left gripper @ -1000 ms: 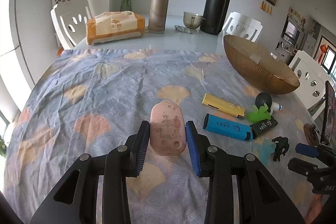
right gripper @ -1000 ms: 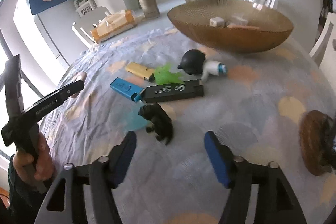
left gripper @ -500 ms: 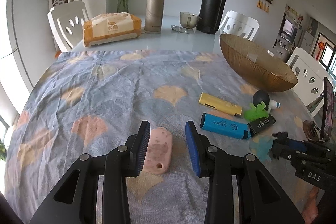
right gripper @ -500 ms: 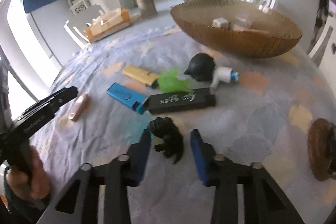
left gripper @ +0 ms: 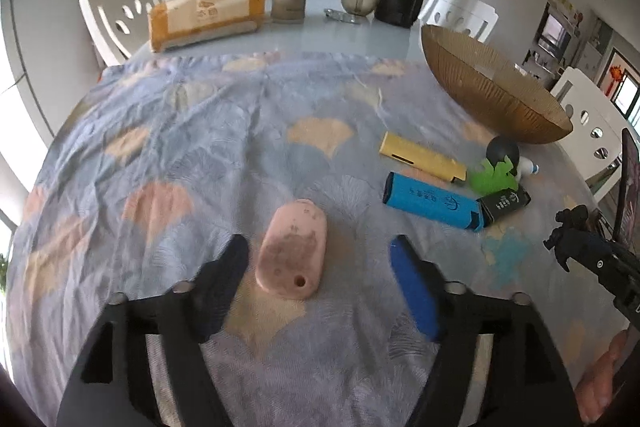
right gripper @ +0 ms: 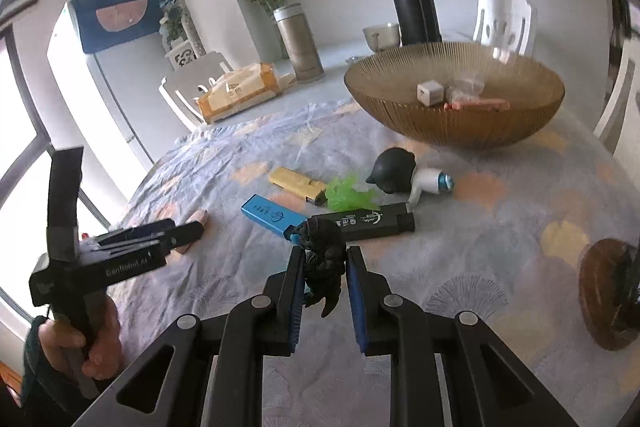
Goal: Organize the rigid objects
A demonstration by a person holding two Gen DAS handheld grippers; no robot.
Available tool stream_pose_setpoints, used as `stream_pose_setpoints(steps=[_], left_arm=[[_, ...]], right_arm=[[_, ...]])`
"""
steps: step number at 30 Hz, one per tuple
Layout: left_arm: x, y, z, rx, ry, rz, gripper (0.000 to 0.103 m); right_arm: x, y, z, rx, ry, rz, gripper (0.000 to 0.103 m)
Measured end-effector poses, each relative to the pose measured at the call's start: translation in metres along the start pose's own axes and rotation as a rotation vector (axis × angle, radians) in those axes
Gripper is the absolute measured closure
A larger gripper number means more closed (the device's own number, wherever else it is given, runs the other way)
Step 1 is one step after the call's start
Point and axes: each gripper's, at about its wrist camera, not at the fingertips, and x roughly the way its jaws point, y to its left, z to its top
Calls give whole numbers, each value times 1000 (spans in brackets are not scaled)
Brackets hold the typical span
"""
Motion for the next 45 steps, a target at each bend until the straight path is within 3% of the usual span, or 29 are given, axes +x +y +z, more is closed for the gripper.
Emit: stream_pose_setpoints(steps=[2, 4, 6, 8, 13, 22, 25, 27, 30, 33, 35, 37, 41, 45], left_arm=[[0, -2, 1, 7, -15, 7, 32], [3, -4, 2, 16, -4, -2, 62], [3, -8, 2, 47, -19, 59, 77], [1, -10, 1, 57, -31, 49, 90], [-21, -5, -4, 29, -141, 33, 90], [-36, -2, 5, -12, -188, -15, 90], [-65, -19, 28, 22, -258, -79, 91], [-87, -35, 53, 56, -314, -141, 90], [-108, -58, 95, 65, -358, -291, 90], [-104, -76, 134, 22, -333, -492, 90], [-89, -90, 153, 2, -307, -557, 90], [-71, -106, 162, 18, -280, -563, 90], [-14, -131, 171, -8, -140, -669, 91], [26, -142, 175, -33, -90, -610, 90]], right_arm=[[0, -2, 0, 11, -2, 10, 83], [-1, -3, 0, 16, -4, 19, 83], [-2, -4, -1, 17, -5, 27, 83], [-2, -6, -1, 26, -4, 35, 83], [-2, -17, -1, 77, 3, 79, 83], [-6, -21, 0, 110, -7, 65, 83], [-14, -15, 9, 73, 4, 2, 83], [-38, -13, 28, 58, -54, 1, 83], [-82, -16, 69, 65, -186, -14, 83], [-106, -23, 104, 99, -269, -69, 83], [-105, -29, 121, 118, -284, -117, 83], [-94, -35, 130, 137, -272, -135, 83], [-53, -60, 139, 225, -188, -127, 83], [-21, -83, 140, 292, -121, -164, 83]])
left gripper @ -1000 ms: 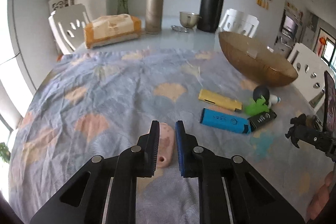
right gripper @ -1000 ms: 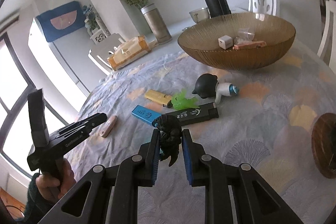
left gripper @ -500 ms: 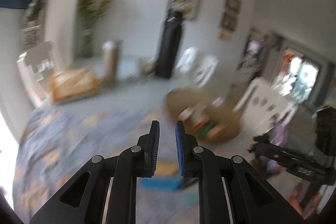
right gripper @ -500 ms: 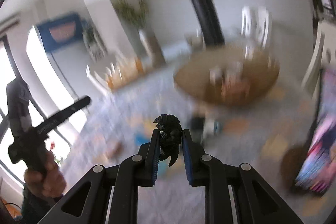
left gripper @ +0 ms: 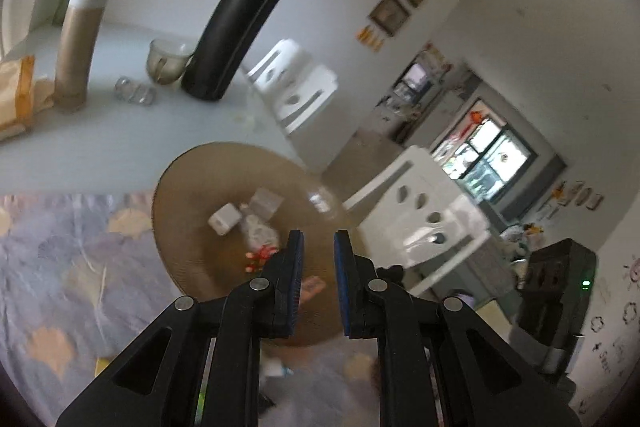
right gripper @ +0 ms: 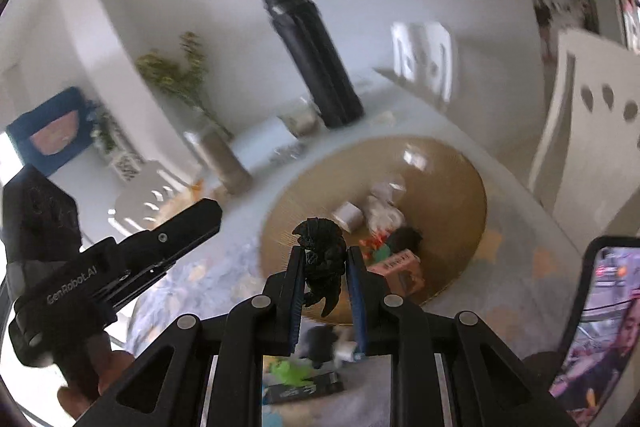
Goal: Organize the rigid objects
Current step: 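Carry the black figure over the bowl with the right tool while the left tool follows, then open the right tool to drop the black figure into the bowl, then bring both tools back over the table toward the pink case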
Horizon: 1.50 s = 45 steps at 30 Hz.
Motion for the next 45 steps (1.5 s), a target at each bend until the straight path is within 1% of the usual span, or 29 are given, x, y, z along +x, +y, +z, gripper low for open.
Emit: stream_pose_setpoints(steps=[1, 3, 4, 5, 6, 7, 8, 9, 13, 14, 15, 16, 17, 18, 19, 20, 22, 24, 27, 29, 31, 33, 34, 35, 36, 37, 38, 42, 45], left_arm=[[6, 1, -1, 9, 10, 29, 83], [17, 3, -4, 35, 39, 109, 63], [17, 4, -6, 46, 50, 140, 61], [14, 8, -7, 50, 51, 145, 61], [7, 11, -9, 52, 49, 145, 60], [0, 14, -10, 50, 47, 148, 58], [-11, 18, -12, 44, 43, 159, 58], [-22, 22, -12, 41, 35, 168, 58], [-80, 30, -20, 51, -29, 255, 58], [-99, 31, -25, 57, -56, 279, 57], [-119, 31, -31, 59, -88, 305, 44], [-132, 31, -33, 57, -115, 319, 18], [-153, 31, -42, 52, -172, 336, 7], [-174, 31, -52, 50, -242, 342, 1], [-193, 31, -64, 52, -303, 352, 1], [-202, 31, -71, 51, -319, 370, 1], [-215, 38, -89, 35, -325, 413, 1], [-221, 53, -108, -2, -321, 455, 1], [-208, 81, -131, -34, -251, 557, 1], [-194, 94, -142, -25, -213, 622, 1], [-179, 103, -152, -7, -183, 665, 1], [-171, 114, -161, -24, -154, 683, 1], [-166, 117, -161, -50, -112, 702, 1], [-164, 117, -160, -34, -100, 705, 1], [-165, 115, -163, -17, -116, 717, 1], [-166, 111, -164, -1, -136, 746, 1], [-165, 109, -166, 14, -140, 752, 1], [-156, 100, -169, 87, -103, 779, 1], [-151, 96, -169, 118, -80, 792, 1]], right_arm=[[8, -3, 1, 3, 12, -7, 83], [21, -7, 5, 0, 50, -9, 78], [25, -10, 7, -1, 62, 2, 73], [24, -12, 7, 4, 61, 3, 63], [22, -13, 6, 10, 54, 2, 54], [16, -15, 5, 16, 32, 1, 39], [7, -15, 2, 13, 0, -1, 37], [0, -12, 0, -4, -16, -5, 37], [-23, 10, -14, -94, -28, 6, 36], [-30, 18, -20, -129, -33, 14, 34], [-37, 27, -28, -165, -38, 29, 32], [-42, 32, -34, -188, -45, 40, 24], [-49, 39, -44, -218, -59, 55, 15], [-54, 45, -52, -240, -70, 66, 11], [-58, 52, -62, -270, -79, 78, 10], [-61, 59, -76, -311, -78, 86, 10], [-55, 66, -95, -355, -52, 83, 10], [-45, 66, -111, -362, -14, 81, 10], [-26, 62, -128, -366, 34, 59, 10], [-12, 56, -137, -354, 85, 60, 10], [-3, 52, -144, -345, 110, 64, 10], [6, 50, -151, -343, 129, 54, 10], [11, 49, -153, -340, 148, 46, 10], [16, 48, -153, -335, 167, 36, 10], [16, 48, -153, -334, 168, 34, 10], [18, 47, -152, -329, 169, 31, 10], [19, 47, -152, -325, 174, 33, 10], [21, 45, -153, -314, 195, 33, 10], [24, 42, -153, -297, 213, 45, 10]])
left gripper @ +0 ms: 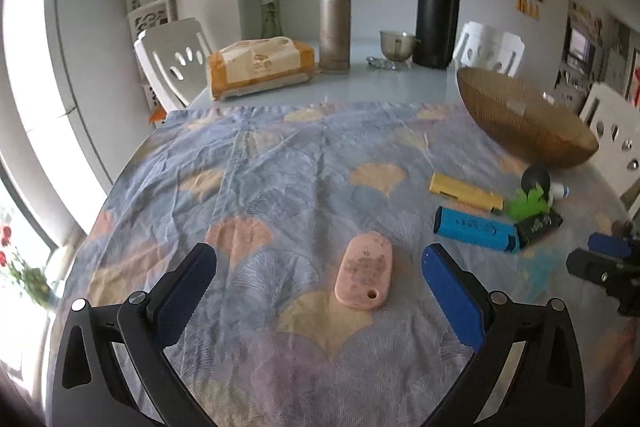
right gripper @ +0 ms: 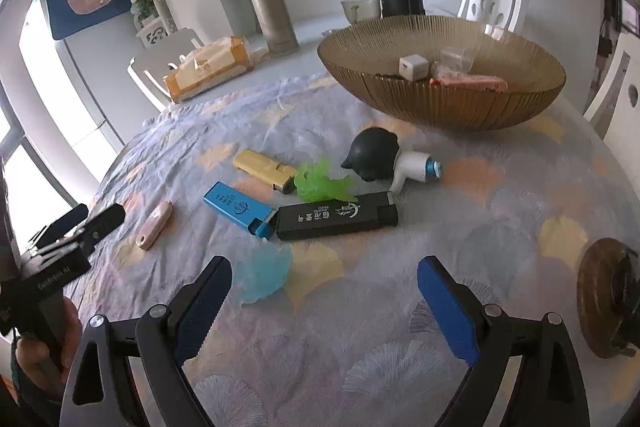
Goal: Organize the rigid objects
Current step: 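Bring both tools back over the table toward the pink case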
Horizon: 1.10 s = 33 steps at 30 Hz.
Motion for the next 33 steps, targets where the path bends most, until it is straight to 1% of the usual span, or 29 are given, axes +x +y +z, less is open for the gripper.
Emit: stream_pose_setpoints(steps=[3, 10, 16, 21, 26, 28, 29, 31, 33], left_arm=[[-1, -3, 0, 18, -3, 12, 1], [0, -4, 0, 17, 12, 18, 1], [0, -5, -1, 22, 8, 4, 1], [0, -10, -2, 49, 9, -5, 1], [1, -22, -4, 121, 32, -68, 1], [5, -26, -4, 137, 60, -85, 1], [11, -26, -3, 139, 94, -82, 3], [19, -24, -1, 124, 138, -83, 19], [29, -21, 1, 94, 186, -92, 20]], right_arm=[[0, -3, 0, 18, 4, 19, 10], [2, -15, 2, 78, 19, 54, 10], [1, -25, 1, 124, 17, 103, 10], [-2, -17, 1, 87, 6, 94, 10], [-6, -6, 0, 27, -11, 98, 10], [-6, -4, 0, 16, -10, 96, 10], [-5, -3, 0, 11, -7, 92, 10], [-5, -1, -1, 3, -5, 91, 10], [-4, 2, -1, -9, -5, 86, 10]])
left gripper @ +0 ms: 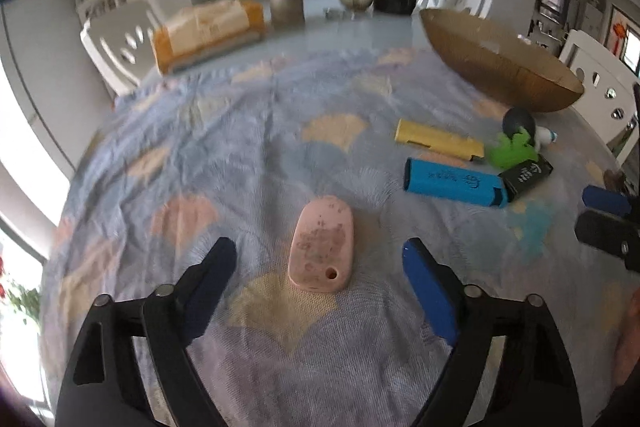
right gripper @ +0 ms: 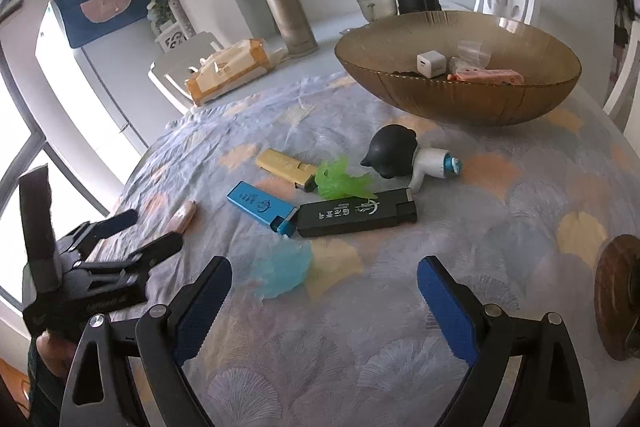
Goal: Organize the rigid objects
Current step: 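Bring both tools back over the table toward the pink case, then grasp the pink oval case with the left tool while the right tool approaches the teal piece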
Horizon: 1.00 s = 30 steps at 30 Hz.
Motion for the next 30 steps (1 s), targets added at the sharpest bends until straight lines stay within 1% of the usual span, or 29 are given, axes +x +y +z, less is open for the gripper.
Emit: stream_pose_setpoints(steps=[2, 3, 4, 5, 6, 7, 8, 10, 12, 13, 14, 15, 16, 17, 19, 22, 23, 26, 30], left_arm=[[6, -1, 2, 0, 31, -9, 21], [9, -2, 2, 4, 46, -14, 29], [13, -4, 3, 8, 64, -20, 34], [13, -7, 4, 18, 51, -13, 37], [13, -8, 5, 23, 52, -19, 43], [13, -10, 6, 26, 49, -31, 52], [13, -13, 6, 25, 44, -51, 57], [12, -18, 6, 46, 31, -59, 72], [10, -24, 5, 77, 15, -45, 72], [9, -27, 4, 91, 5, -33, 72], [6, -29, 3, 103, -12, -35, 72], [2, -30, 3, 110, -32, -41, 72], [-3, -30, 2, 115, -58, -46, 72], [-8, -30, 1, 114, -86, -52, 72], [-15, -26, 1, 93, -124, -66, 72], [-24, -12, 1, 16, -169, -86, 72], [-24, -8, 2, 1, -174, -90, 72], [-23, -3, 3, -22, -174, -97, 72], [-23, -8, 3, 0, -182, -85, 72]], right_arm=[[3, 4, 0, -21, 13, -1, 10], [4, 7, -1, -33, 22, 3, 10], [7, 11, -1, -57, 35, 8, 10], [8, 15, -2, -72, 39, 3, 10], [10, 18, -4, -90, 44, -7, 10], [12, 23, -4, -111, 53, -28, 10], [18, 29, -5, -139, 73, -65, 10], [26, 36, -7, -175, 100, -109, 10], [31, 41, -8, -207, 112, -148, 21], [33, 42, -10, -223, 123, -150, 37], [34, 45, -10, -243, 126, -148, 45], [32, 48, -11, -260, 110, -153, 49], [31, 50, -12, -270, 100, -160, 61], [28, 52, -13, -282, 82, -170, 68], [20, 54, -14, -294, 34, -180, 68], [-1, 53, -16, -295, -55, -140, 68], [-5, 52, -16, -290, -70, -131, 68], [-8, 47, -12, -252, -73, -97, 68], [-8, 38, -7, -198, -57, -58, 68]])
